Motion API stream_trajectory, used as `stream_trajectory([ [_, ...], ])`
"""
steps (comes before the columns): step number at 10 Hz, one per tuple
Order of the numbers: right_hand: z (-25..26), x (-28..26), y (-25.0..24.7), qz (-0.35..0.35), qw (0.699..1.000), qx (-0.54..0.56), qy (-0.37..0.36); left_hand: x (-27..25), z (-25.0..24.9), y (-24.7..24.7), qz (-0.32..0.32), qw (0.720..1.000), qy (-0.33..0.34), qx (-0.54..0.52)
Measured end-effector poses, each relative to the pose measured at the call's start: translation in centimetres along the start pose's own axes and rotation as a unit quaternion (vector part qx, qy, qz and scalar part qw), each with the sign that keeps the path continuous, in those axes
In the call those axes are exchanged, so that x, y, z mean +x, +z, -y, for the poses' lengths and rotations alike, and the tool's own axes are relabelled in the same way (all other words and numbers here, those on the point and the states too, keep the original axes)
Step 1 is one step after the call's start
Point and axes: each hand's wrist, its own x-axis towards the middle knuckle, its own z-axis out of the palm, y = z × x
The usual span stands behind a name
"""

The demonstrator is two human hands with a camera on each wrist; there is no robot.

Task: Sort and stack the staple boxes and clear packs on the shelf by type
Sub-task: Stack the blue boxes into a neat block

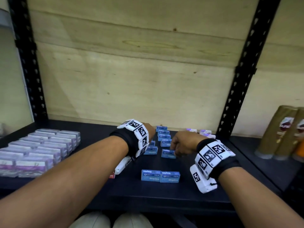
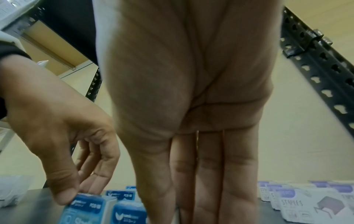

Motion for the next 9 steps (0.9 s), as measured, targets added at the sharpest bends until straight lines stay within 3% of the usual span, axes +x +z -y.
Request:
stream_trajectory([
  [1,-0.1,-1.2,0.2,0.003,1.0,0.006,0.0,3.4,1.0,2.5,0.018,0.995,0.028,-0.09],
  [2,-0.3,-2.5,0.5,0.008,1.0,0.007,-0.008,2.3,0.8,2.4,0.072,0.993,0.024,-0.091],
  [6,-0.2,-6.2,1.2,0.044,0.998,0.036,0.001,-2.6,-0.6,3.9,-0.01,0.988,0.042,-0.15],
  [8,-0.2,-7.3,1.3,0.052,0.998,0.042,0.0,-4.2,-0.8,2.7,0.071,0.985,0.043,-0.152],
  [9,0.0,-7.8,1.2,0.064,0.997,0.031,-0.005,-4.7,-0.7,2.9,0.08,0.985,0.042,-0.149],
])
